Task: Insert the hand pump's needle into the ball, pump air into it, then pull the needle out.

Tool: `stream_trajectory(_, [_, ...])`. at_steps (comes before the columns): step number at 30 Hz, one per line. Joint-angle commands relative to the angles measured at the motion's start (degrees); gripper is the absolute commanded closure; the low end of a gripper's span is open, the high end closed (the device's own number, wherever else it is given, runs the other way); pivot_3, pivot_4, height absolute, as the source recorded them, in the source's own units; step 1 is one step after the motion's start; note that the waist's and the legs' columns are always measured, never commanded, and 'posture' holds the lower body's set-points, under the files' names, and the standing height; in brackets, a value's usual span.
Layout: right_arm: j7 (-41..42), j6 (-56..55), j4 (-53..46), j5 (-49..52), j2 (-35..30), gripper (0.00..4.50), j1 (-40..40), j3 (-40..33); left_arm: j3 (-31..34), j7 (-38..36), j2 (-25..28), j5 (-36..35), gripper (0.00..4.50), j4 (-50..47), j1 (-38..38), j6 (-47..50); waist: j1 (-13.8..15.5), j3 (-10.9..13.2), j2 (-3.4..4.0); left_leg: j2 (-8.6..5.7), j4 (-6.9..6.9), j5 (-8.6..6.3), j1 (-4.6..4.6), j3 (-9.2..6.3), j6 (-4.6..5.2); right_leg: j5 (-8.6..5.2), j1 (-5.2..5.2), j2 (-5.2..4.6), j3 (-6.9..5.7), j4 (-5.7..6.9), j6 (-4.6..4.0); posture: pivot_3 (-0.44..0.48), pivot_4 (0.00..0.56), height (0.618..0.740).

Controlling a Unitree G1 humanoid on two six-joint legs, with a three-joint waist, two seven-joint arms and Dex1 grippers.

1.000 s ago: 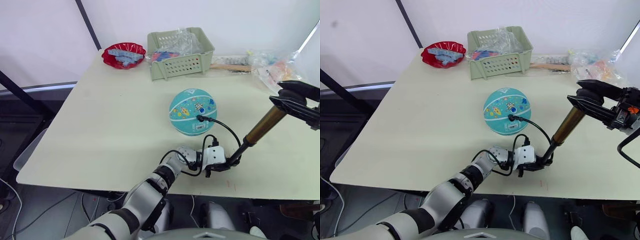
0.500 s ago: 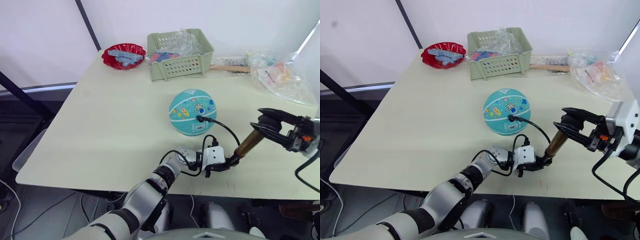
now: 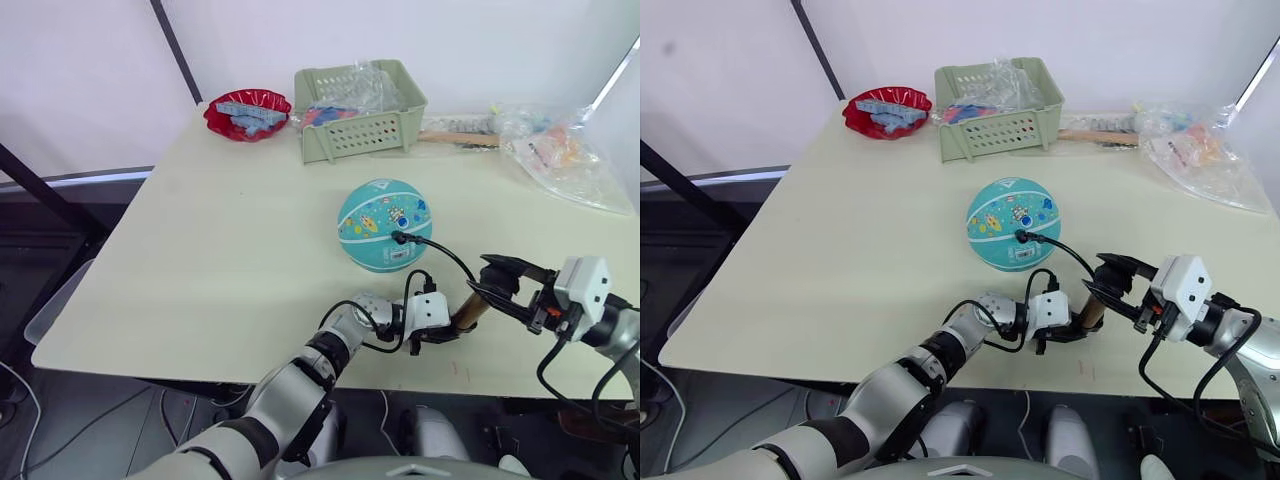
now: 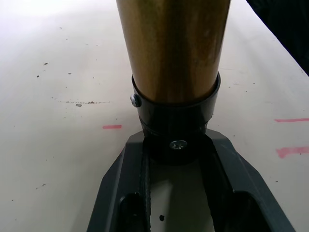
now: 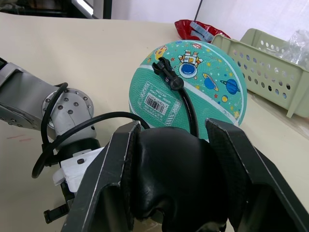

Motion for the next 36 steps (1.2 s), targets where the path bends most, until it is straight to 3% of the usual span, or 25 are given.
stream_trajectory(1, [-0.29, 3.94, -0.61, 2.01, -1.06, 2.87, -0.27, -1.00, -1.97, 0.40, 0.73, 2.98, 3.55, 4.28, 1.88, 3.03, 0.02, 0.00, 0.01, 0.00, 0.00, 0.00, 0.00, 0.01, 0.00, 0.00, 0.00, 0.00, 0.01, 0.00, 0.00, 0.000, 0.150, 0.740])
stream_trajectory(7, [-0.78, 12.69, -3.74, 12.72, -6.61, 2.87, -5.16, -10.49, -2.03, 0.28, 0.94, 3.07, 3.55, 4.31, 2.03, 2.92, 0.07, 0.14, 0.20, -0.02, 0.01, 0.00, -0.12, 0.02, 0.00, 0.12, -0.06, -0.03, 0.03, 0.00, -0.19, 0.000, 0.150, 0.740])
stream_trajectory(12, [0.90, 16.27, -2.15, 17.65, -10.22, 2.87, -6.70, -17.78, -2.06, 0.23, 0.91, 2.97, 3.55, 4.30, 2.14, 2.91, 0.08, 0.18, 0.18, -0.03, 0.01, 0.00, -0.21, 0.02, 0.01, 0.13, -0.12, -0.04, 0.03, 0.00, -0.22, 0.000, 0.150, 0.740])
stream_trajectory(18, [-1.38, 23.48, -0.85, 28.23, -15.30, 2.87, -14.01, -26.32, -2.27, 0.20, 1.00, 2.93, 3.55, 4.30, 2.21, 2.85, 0.08, 0.36, 0.32, -0.05, 0.03, 0.00, -0.28, 0.08, 0.01, 0.16, -0.15, -0.10, 0.04, 0.00, -0.21, 0.000, 0.150, 0.740])
stream_trajectory(29, [1.16, 29.33, 4.66, 31.16, -22.81, 2.87, -21.35, -31.48, -2.32, 0.16, 1.24, 2.92, 3.55, 4.32, 2.20, 2.93, 0.06, 0.44, 0.37, -0.06, 0.08, 0.01, -0.44, 0.11, 0.02, 0.18, -0.26, -0.15, 0.04, 0.00, -0.21, 0.000, 0.150, 0.740])
stream_trajectory(36, [2.31, 29.29, 1.96, 28.71, -20.60, 2.87, -18.94, -28.94, -2.26, 0.11, 1.32, 2.82, 3.55, 4.19, 2.29, 3.06, 0.05, 0.52, 0.47, -0.07, 0.09, 0.01, -0.58, 0.11, 0.02, 0.21, -0.41, -0.16, 0.04, 0.00, -0.24, 0.000, 0.150, 0.740])
